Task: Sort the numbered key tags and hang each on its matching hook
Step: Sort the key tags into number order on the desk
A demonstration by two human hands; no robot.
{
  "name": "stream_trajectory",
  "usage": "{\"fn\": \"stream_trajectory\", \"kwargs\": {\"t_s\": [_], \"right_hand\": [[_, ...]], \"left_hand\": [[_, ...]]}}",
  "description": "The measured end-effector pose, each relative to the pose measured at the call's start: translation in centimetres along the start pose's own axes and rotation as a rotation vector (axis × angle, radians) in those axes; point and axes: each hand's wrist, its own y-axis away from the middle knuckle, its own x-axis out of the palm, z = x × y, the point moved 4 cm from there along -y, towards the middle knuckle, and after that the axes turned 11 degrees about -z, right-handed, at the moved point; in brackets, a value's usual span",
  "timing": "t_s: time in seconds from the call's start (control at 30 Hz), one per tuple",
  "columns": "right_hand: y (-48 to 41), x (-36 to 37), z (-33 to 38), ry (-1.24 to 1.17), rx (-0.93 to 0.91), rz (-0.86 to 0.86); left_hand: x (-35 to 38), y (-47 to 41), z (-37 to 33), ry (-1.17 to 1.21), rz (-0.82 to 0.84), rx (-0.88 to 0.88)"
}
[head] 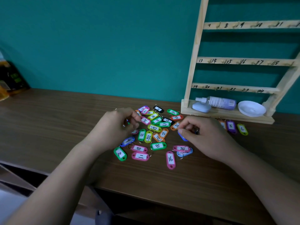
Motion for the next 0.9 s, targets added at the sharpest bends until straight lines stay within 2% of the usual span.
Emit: {"fn": "stream_trajectory", "kwargs": {"t_s": [0.23,0.43,0.73,0.9], "right_hand": [[-0.4,-0.8,-0.2,-0.012,0.008,-0.094],[-0.8,-1.5,-0.4,-0.043,0.027,-0.211],[-2.1,-4.7,-2.6,-0.422,0.221,-0.434],[-2.3,-5.0,-3.0,-0.538,0.303,-0.462]], "left_hand": [[2.3,0.2,-0.5,-0.079,0.164,0.036],[3.0,0.0,0.0,-0.084,0.169,0.015],[3.6,-0.4,1.1,-0.060,0.179,-0.045],[3.3,-0.3,1.1,-0.041,0.158,-0.055]]}}
